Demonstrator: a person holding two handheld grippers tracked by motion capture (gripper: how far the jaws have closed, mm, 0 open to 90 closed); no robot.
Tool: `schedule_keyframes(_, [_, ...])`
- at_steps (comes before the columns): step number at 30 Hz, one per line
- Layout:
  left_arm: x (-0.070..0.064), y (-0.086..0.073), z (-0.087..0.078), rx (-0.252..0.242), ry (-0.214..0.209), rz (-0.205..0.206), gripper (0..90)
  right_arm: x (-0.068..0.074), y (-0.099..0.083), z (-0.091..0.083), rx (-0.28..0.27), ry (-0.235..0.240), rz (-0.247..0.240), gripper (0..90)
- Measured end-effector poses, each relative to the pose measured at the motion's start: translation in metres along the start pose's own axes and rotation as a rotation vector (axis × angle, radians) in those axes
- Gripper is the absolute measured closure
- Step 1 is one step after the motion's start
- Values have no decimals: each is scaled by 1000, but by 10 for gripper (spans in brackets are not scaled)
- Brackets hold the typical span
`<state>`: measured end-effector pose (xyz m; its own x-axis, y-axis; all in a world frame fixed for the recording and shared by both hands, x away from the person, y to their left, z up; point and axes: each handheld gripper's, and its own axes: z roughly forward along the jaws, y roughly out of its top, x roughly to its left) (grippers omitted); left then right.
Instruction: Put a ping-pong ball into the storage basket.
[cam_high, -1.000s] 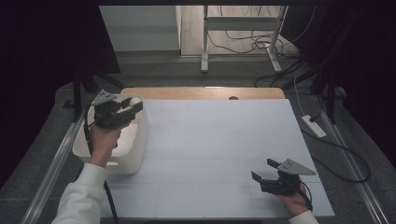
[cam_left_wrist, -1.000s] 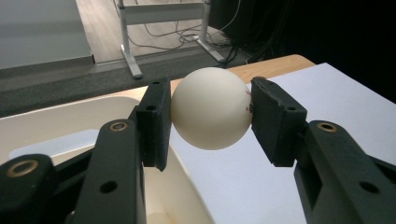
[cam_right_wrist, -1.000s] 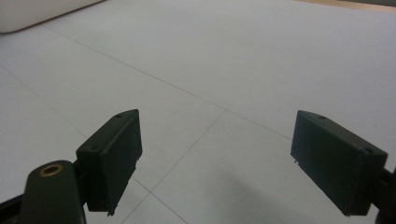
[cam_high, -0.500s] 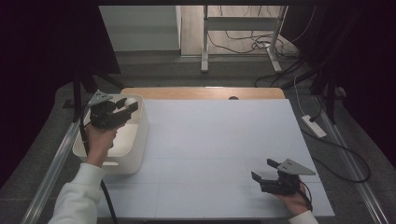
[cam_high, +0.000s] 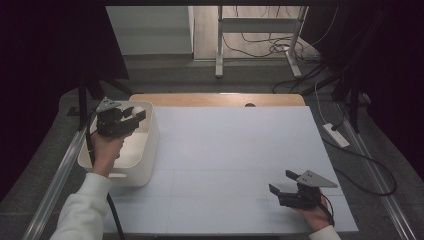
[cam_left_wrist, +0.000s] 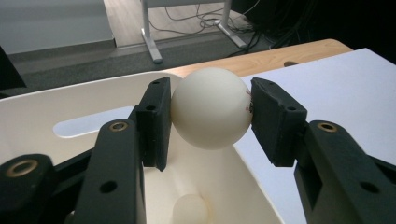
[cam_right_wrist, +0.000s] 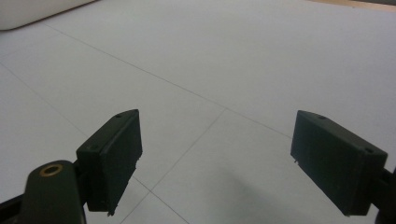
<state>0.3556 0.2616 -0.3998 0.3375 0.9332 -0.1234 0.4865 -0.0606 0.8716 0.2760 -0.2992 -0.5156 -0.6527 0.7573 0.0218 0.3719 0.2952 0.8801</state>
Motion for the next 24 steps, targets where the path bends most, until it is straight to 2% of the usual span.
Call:
schedule_keyframes(6, [3,-1,7,27,9,-6,506,0,0,0,0,0,-1,165])
schedule_keyframes(8, [6,-2,9,45,3,-18,506,0,0,0,0,0,-1,165])
schedule_keyframes(15, [16,-7,15,84,23,-39,507,0,0,0,0,1,-2,164])
schedule_keyframes(17, [17,-7,16,94,23,-42,506,0,0,0,0,1,-2,164])
schedule_keyframes(19, [19,-8,17,111,8,-67,506,0,0,0,1,1,-2,164])
schedule_keyframes(24, [20,-9,20,152,12,-70,505,0,0,0,1,1,-3,165])
